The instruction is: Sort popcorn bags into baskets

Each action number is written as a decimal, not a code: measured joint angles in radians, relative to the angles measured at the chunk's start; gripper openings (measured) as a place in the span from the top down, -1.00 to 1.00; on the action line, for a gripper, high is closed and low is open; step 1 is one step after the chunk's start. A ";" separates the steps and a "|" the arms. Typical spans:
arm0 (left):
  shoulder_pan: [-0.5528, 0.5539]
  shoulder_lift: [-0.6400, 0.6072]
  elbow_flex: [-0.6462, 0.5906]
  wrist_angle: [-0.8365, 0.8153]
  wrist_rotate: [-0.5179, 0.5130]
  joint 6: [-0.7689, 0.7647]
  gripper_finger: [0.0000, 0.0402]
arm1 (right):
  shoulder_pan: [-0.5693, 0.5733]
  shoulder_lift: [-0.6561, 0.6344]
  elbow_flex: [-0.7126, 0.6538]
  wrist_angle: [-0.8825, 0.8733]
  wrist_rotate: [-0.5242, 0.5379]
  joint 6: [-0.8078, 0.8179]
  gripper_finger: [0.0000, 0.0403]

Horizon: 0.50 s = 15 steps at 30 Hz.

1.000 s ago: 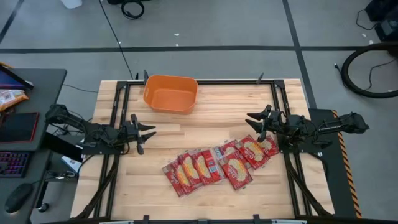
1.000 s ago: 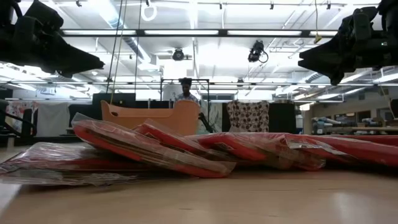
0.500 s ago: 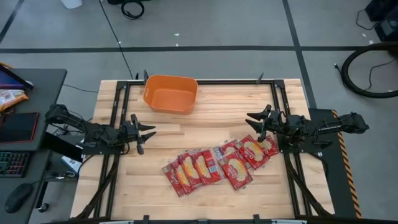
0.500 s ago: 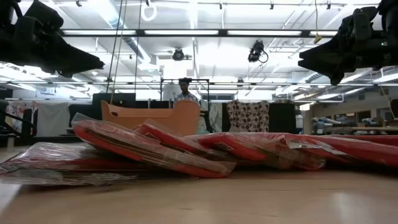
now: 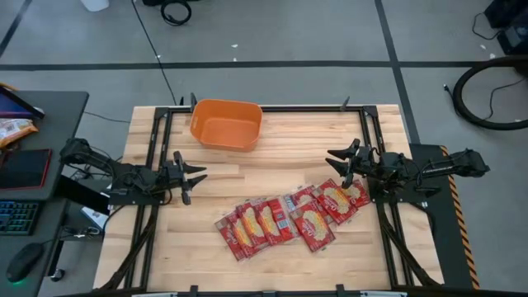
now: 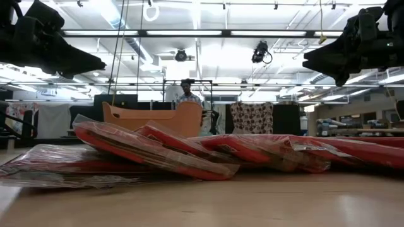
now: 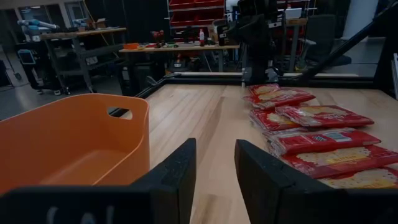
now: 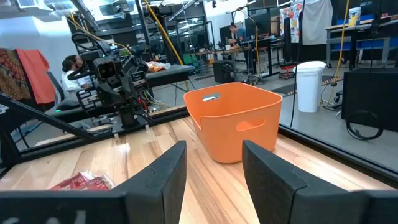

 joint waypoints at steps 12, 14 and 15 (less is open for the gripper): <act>0.000 0.000 0.000 0.000 0.000 0.000 0.42 | 0.000 0.000 0.000 0.000 0.000 0.000 0.21; 0.000 0.000 0.000 0.000 0.000 0.001 0.42 | 0.000 0.000 0.000 0.000 0.000 0.000 0.21; 0.000 0.000 0.000 0.001 0.000 0.011 0.42 | 0.000 0.000 0.000 0.000 0.000 0.000 0.21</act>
